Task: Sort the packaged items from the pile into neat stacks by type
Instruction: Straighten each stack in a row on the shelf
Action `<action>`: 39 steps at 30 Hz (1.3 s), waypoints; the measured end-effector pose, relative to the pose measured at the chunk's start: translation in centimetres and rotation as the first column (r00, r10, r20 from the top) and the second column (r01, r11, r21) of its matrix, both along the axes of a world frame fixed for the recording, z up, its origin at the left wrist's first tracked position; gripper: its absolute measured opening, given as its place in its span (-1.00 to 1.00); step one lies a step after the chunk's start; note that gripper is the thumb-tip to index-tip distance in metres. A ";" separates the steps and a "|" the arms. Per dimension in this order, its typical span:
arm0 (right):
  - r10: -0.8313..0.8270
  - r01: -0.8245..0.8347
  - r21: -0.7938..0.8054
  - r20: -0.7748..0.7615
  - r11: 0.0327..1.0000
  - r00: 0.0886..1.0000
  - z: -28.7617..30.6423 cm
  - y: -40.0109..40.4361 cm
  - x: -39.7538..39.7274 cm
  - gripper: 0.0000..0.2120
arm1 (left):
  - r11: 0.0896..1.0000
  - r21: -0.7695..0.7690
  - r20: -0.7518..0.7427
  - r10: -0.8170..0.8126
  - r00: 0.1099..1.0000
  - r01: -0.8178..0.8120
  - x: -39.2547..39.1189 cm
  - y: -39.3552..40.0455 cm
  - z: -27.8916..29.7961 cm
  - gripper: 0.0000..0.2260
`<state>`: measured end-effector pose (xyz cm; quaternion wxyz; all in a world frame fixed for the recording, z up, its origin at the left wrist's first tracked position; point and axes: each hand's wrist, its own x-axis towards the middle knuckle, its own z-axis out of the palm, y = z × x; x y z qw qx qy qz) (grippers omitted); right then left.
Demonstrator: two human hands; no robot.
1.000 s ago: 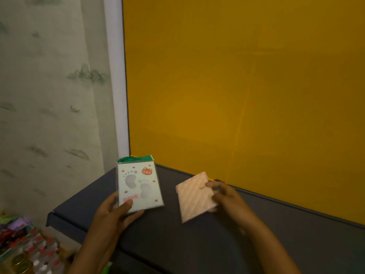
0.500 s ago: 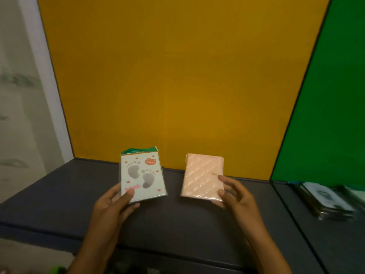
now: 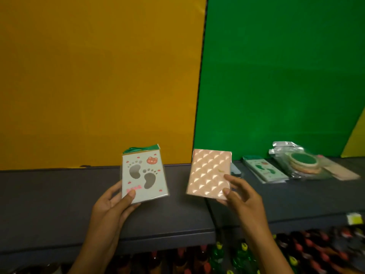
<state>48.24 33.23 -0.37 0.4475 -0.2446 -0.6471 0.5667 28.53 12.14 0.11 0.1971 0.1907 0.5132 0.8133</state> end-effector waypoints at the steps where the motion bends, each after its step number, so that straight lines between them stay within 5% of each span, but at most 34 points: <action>1: -0.018 0.018 -0.001 0.008 1.000 1.000 -0.1 0.7 1.0 -0.69 | 1.000 -0.001 -0.010 -0.023 1.000 0.023 0.7 0.9 0.1 -0.62; 22: -0.313 0.313 0.026 -0.007 0.949 0.950 0.6 21.1 17.4 -0.72 | 0.960 0.023 -0.104 -0.275 0.956 0.278 11.4 29.4 -0.2 -0.60; 28: -0.354 0.355 0.030 -0.027 0.934 0.935 1.1 27.7 19.5 -0.74 | 0.975 -0.060 -0.169 -0.223 0.960 0.216 13.1 36.7 -0.6 -0.50; 39: -0.251 0.250 0.076 0.002 0.965 0.968 0.2 36.8 22.0 -0.70 | 0.940 -0.297 -0.244 -0.245 0.938 0.168 16.9 44.2 -1.5 -0.73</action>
